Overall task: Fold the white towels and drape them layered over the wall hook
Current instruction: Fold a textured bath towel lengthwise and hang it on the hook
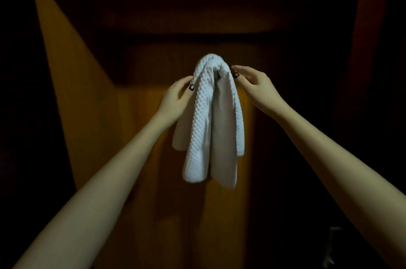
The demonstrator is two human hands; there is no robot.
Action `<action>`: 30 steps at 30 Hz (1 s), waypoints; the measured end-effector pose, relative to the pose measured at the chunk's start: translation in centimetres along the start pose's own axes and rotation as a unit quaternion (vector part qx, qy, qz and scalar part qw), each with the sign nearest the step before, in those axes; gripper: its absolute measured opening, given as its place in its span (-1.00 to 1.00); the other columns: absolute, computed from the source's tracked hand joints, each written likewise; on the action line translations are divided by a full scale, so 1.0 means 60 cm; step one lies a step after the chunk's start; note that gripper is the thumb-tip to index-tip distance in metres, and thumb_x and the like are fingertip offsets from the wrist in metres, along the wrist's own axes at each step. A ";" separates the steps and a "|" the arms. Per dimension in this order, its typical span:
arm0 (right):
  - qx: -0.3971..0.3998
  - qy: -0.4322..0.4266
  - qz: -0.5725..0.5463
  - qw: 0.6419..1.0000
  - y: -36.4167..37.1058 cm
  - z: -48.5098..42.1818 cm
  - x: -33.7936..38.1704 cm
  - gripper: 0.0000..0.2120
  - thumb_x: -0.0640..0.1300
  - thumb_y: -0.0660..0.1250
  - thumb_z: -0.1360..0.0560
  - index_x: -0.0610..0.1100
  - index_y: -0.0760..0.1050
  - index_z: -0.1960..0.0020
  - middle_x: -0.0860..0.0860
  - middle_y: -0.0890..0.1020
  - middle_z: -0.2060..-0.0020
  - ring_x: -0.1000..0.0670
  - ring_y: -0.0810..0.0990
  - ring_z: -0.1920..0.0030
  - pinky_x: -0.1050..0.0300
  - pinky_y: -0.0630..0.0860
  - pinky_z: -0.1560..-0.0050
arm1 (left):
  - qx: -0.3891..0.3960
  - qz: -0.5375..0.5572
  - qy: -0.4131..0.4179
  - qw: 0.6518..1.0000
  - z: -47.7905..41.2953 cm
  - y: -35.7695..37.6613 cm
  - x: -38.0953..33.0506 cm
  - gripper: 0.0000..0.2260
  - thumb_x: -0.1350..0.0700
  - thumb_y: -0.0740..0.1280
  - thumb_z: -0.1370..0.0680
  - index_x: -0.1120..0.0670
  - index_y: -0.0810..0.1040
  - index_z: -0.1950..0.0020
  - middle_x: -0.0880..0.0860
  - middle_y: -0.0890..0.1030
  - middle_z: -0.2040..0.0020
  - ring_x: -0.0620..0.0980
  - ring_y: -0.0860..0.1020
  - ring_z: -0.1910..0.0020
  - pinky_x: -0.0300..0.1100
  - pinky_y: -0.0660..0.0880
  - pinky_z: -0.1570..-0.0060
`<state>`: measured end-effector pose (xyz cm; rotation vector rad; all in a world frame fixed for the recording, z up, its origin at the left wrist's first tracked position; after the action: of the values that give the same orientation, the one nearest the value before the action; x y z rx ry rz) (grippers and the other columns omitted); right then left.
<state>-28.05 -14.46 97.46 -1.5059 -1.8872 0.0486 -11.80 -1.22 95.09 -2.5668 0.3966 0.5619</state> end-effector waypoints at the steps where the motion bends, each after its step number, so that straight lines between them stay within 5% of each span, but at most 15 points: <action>1: 0.011 -0.002 0.019 1.000 0.009 0.035 0.004 -0.61 -0.01 0.22 -0.64 -0.08 0.41 -0.44 0.00 0.48 -0.38 0.08 0.43 -0.38 0.23 0.34 -0.33 | 0.008 -0.036 0.011 0.999 0.035 0.006 -0.010 -0.66 0.14 0.19 -0.66 0.14 0.40 -0.44 0.03 0.44 -0.38 -0.18 0.32 -0.31 -0.44 0.23 -0.23; 6: 0.029 -0.006 0.076 0.997 0.081 0.188 -0.007 -0.57 -0.03 0.21 -0.64 -0.06 0.33 -0.49 -0.05 0.31 -0.50 0.00 0.19 -0.52 0.12 0.10 -0.45 | 0.065 -0.146 -0.012 0.987 0.185 0.046 -0.006 -0.59 0.07 0.21 -0.65 0.08 0.31 -0.50 0.11 0.30 -0.51 0.08 0.18 -0.52 -0.01 0.09 -0.49; 10: 0.071 0.016 0.077 0.994 0.177 0.338 -0.028 -0.56 -0.11 0.25 -0.62 -0.13 0.34 -0.49 -0.15 0.29 -0.50 -0.11 0.17 -0.53 -0.03 0.11 -0.51 | 0.107 -0.192 -0.098 0.971 0.375 0.065 0.044 -0.55 0.03 0.18 -0.65 0.01 0.25 -0.54 0.04 0.21 -0.56 0.02 0.10 -0.54 0.06 0.10 -0.50; 15: 0.223 0.086 0.065 0.969 0.338 0.547 -0.073 -0.54 -0.09 0.22 -0.64 -0.14 0.29 -0.51 -0.19 0.27 -0.50 -0.16 0.13 -0.54 -0.12 0.10 -0.53 | 0.156 -0.189 -0.231 0.942 0.660 0.069 0.116 -0.56 0.02 0.14 -0.66 -0.04 0.20 -0.55 -0.01 0.17 -0.57 -0.03 0.06 -0.54 0.09 0.11 -0.49; 21: 0.445 0.113 0.087 0.884 0.547 0.814 -0.060 -0.47 0.01 0.17 -0.65 -0.09 0.15 -0.57 -0.15 0.17 -0.55 -0.17 0.08 -0.55 -0.12 0.07 -0.51 | 0.194 -0.224 -0.383 0.875 0.997 0.014 0.163 -0.56 0.05 0.16 -0.65 0.00 0.23 -0.54 0.00 0.22 -0.55 0.00 0.11 -0.54 0.03 0.15 -0.48; 26: 0.604 0.039 0.092 0.790 0.699 1.023 0.056 -0.45 -0.02 0.22 -0.62 -0.14 0.18 -0.54 -0.19 0.26 -0.49 -0.22 0.19 -0.49 -0.09 0.19 -0.46 | 0.156 -0.254 -0.512 0.806 1.271 -0.099 0.123 -0.54 0.10 0.22 -0.62 0.09 0.27 -0.52 0.06 0.28 -0.52 0.07 0.19 -0.52 0.02 0.15 -0.47; 30: 0.690 -0.058 0.096 0.715 0.780 1.177 0.184 -0.43 0.05 0.20 -0.62 -0.15 0.18 -0.54 -0.20 0.30 -0.46 -0.21 0.27 -0.43 -0.04 0.26 -0.41 | 0.086 -0.262 -0.643 0.714 1.468 -0.188 0.055 -0.52 0.04 0.18 -0.64 0.07 0.20 -0.55 0.06 0.23 -0.55 0.05 0.15 -0.53 0.06 0.12 -0.48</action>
<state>-27.77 37.36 29.54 -0.5556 -1.0929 1.3511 -32.51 52.54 27.46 -1.4047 -0.7056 1.7073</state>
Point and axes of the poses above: each hand's wrist, its own z-axis away from the middle knuckle, its own y-axis out of the palm, x = y × z, the point moved 8 cm from there along -z, towards the middle knuckle
